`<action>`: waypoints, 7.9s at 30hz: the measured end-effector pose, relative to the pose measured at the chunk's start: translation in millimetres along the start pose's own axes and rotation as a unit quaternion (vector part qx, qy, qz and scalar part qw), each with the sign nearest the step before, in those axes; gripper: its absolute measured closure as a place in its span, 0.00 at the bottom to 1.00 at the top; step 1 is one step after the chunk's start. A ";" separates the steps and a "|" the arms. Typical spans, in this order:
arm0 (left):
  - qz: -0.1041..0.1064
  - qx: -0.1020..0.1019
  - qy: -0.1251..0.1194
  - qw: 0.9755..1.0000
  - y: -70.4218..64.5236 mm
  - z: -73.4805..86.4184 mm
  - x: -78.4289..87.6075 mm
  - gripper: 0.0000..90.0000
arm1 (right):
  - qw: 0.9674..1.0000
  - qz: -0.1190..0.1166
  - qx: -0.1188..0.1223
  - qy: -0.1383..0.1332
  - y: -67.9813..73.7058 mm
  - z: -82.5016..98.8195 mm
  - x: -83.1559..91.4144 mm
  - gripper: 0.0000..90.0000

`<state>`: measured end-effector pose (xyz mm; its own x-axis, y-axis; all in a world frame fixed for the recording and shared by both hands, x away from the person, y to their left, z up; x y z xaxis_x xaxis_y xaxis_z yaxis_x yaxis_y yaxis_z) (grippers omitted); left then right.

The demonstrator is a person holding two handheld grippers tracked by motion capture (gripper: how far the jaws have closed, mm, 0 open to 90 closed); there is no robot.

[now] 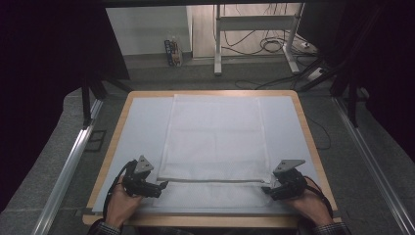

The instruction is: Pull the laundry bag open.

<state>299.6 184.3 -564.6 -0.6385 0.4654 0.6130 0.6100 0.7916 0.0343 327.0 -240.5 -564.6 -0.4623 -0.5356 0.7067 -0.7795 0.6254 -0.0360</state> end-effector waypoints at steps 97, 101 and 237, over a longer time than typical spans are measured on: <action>0.205 -0.068 -0.050 0.975 -150.6 -143.5 -129.0 0.05 | 0.999 0.009 0.029 -0.043 14.8 -14.6 20.8 0.93; 0.213 -0.085 -0.046 0.972 -163.3 -152.3 -139.0 0.05 | 0.999 0.008 0.030 -0.043 15.1 -14.8 20.6 0.93; 0.387 -0.035 0.001 0.921 -184.0 -147.3 -137.5 0.97 | 0.993 -0.020 0.109 -0.037 14.3 -27.9 7.2 0.92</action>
<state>344.3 -83.6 -538.9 0.0016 0.8793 0.4762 0.9110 0.1951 -0.3632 324.4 -219.6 -540.3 -0.4533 -0.6021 0.6573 -0.8669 0.4693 -0.1680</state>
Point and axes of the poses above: each handheld gripper's, and its own axes: x roughly backward along the jaws, z roughly out of its underside, y roughly to its left, the point moved 6 cm from there along -x, roughly forward along the jaws, and after that the axes turned 9 degrees about -y, right-handed, at the moved point
